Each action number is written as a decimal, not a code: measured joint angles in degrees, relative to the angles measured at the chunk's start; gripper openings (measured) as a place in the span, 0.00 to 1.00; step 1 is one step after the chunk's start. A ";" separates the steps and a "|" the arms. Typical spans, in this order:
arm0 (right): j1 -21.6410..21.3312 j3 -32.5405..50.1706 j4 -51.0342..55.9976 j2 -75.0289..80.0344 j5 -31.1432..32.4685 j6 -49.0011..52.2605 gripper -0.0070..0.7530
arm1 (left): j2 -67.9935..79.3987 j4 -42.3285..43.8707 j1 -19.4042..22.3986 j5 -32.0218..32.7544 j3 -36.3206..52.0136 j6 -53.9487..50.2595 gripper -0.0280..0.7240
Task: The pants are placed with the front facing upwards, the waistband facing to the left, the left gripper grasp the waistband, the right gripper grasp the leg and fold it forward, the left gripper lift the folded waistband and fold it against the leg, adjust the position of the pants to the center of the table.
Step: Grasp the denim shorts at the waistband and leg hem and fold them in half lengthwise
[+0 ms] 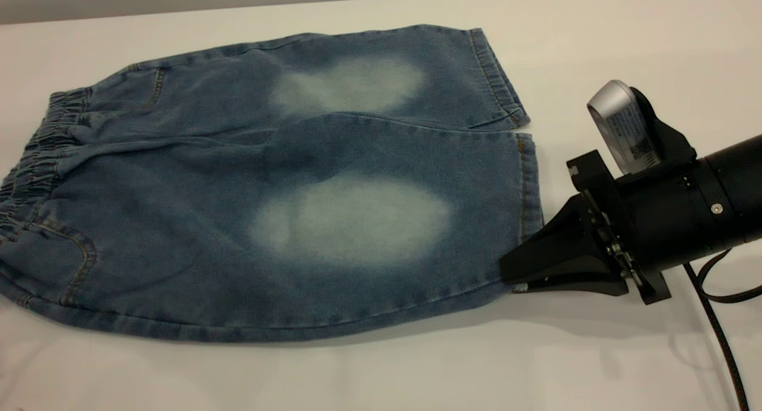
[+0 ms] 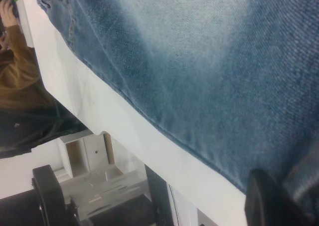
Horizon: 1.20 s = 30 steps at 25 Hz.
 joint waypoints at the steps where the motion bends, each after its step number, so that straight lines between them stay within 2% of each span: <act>1: 0.00 0.00 0.00 0.00 0.00 0.00 0.03 | 0.00 0.00 0.46 -0.88 0.00 0.00 0.74; 6: 0.00 0.00 -0.18 0.00 0.00 0.00 0.03 | 1.32 0.00 0.91 -5.94 0.00 0.48 0.74; 11: 0.00 0.00 -1.20 0.00 0.00 0.00 0.03 | 5.68 0.00 1.54 -9.63 0.00 5.28 0.74; 18: 0.00 0.00 -1.40 0.00 0.00 0.00 0.03 | 12.87 0.00 1.86 -11.00 0.00 10.78 0.74; 22: 0.00 0.00 -1.66 0.00 0.00 0.00 0.03 | 13.48 0.00 1.86 -14.62 -0.05 13.66 0.74; 30: 0.00 0.00 -1.66 0.00 0.00 0.00 0.03 | 17.95 0.00 1.86 -17.87 -0.04 15.77 0.74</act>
